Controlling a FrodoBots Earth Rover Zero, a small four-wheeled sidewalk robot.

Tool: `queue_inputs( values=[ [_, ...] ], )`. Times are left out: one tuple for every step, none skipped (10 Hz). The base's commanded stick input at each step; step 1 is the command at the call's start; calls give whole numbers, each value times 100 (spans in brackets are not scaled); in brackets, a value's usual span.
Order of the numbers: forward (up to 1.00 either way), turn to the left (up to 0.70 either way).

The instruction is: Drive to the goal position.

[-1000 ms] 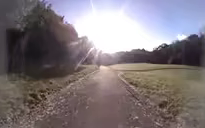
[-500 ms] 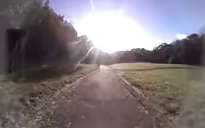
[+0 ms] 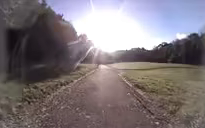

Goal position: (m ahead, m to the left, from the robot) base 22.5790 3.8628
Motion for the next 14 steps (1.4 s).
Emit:
queue_inputs(
  values=[
    [50,0],
    [50,0],
    [50,0],
    [50,0],
    [50,0],
    [50,0],
    [50,0],
    [50,0],
    [50,0],
    [50,0],
    [50,0],
    [50,0],
    [50,0],
    [50,0]
  ],
)
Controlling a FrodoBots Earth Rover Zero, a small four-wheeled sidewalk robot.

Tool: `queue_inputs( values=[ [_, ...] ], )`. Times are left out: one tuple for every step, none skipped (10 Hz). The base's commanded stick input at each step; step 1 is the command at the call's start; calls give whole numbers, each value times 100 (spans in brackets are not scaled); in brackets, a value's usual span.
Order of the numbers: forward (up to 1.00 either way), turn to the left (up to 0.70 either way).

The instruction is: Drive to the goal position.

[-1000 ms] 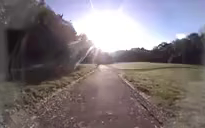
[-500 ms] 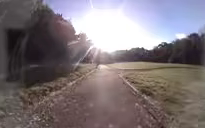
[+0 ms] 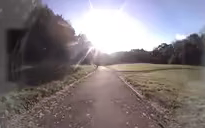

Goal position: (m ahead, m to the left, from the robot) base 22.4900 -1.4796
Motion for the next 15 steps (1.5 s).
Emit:
queue_inputs(
  values=[
    [50,0],
    [50,0],
    [50,0],
    [50,0],
    [50,0],
    [50,0],
    [50,0],
    [50,0],
    [50,0],
    [50,0],
    [50,0],
    [50,0],
    [50,0],
    [50,0],
    [50,0]
  ],
)
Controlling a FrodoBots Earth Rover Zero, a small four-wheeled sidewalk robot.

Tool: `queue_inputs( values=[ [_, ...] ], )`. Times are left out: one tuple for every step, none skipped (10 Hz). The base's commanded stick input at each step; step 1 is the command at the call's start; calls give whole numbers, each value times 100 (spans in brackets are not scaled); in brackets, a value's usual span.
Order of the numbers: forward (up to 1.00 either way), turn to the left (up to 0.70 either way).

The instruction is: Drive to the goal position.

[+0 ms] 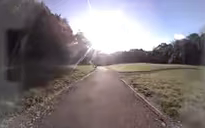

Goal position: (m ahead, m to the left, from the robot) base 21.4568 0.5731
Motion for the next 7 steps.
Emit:
queue_inputs(
  values=[
    [50,0],
    [50,0],
    [50,0],
    [50,0],
    [50,0],
    [50,0],
    [50,0]
  ],
)
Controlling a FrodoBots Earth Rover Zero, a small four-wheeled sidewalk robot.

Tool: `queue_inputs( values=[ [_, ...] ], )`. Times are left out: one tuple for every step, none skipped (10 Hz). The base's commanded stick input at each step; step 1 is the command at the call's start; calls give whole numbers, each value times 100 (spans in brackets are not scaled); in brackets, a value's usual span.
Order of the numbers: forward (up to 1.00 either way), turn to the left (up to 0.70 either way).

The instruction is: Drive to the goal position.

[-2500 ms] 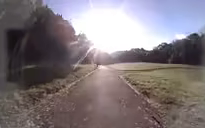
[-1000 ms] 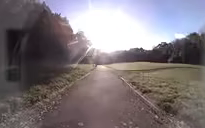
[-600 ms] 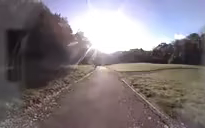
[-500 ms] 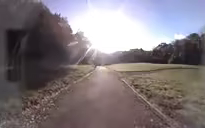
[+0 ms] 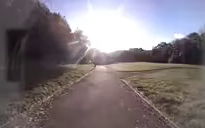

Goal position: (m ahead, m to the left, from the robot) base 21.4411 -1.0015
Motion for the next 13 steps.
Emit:
queue_inputs(
  values=[
    [50,0],
    [50,0],
    [50,0],
    [50,0],
    [50,0],
    [50,0],
    [50,0],
    [50,0],
    [50,0],
    [50,0],
    [50,0],
    [50,0],
    [50,0]
  ],
)
